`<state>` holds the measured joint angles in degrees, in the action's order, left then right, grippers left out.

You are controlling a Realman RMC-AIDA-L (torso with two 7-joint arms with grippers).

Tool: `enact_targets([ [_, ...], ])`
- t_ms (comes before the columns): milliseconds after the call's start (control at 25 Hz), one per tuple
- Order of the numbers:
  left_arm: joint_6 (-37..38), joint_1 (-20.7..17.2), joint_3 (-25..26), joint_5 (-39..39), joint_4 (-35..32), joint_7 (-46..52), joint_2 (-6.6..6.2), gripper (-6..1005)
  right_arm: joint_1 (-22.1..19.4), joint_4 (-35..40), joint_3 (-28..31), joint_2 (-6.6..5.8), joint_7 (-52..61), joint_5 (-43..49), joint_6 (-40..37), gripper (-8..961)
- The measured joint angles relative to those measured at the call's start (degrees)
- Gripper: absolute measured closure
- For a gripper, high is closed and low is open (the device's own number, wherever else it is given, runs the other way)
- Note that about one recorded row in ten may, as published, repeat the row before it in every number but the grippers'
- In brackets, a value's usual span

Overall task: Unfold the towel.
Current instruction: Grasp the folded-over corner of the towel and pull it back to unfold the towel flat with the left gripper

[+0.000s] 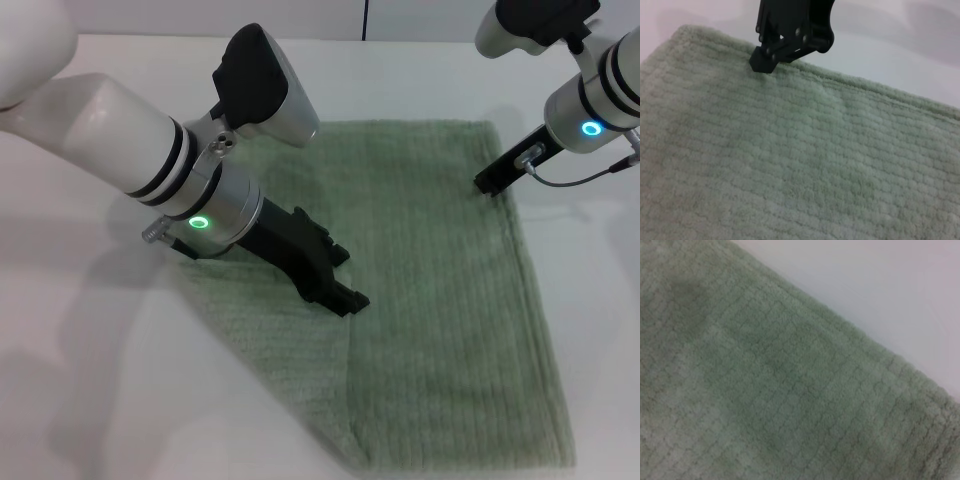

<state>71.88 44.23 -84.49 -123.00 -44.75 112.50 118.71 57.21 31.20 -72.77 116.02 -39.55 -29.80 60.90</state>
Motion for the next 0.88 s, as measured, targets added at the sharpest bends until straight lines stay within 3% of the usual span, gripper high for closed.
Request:
enact_targets([
  [280,0.11,-0.03,-0.44,-1.34,-0.03,-0.08,0.02,338,0.0,0.0,0.0,0.0,0.0,0.0,0.0,953],
  [320,0.27,-0.03,-0.46,-1.36,-0.06,-0.23,0.02,533,0.0,0.0,0.0,0.0,0.0,0.0,0.0,953],
  [600,1.14,-0.15,-0.57,-1.5,-1.12,-0.68,0.02,762,0.0,0.0,-0.08,0.0,0.0,0.0,0.0,954],
  [880,4.89,-0.61,-0.18,-1.36,-4.5,-0.75,-0.13,880,0.0,0.0,-0.04,0.0,0.0,0.0,-0.04,954],
])
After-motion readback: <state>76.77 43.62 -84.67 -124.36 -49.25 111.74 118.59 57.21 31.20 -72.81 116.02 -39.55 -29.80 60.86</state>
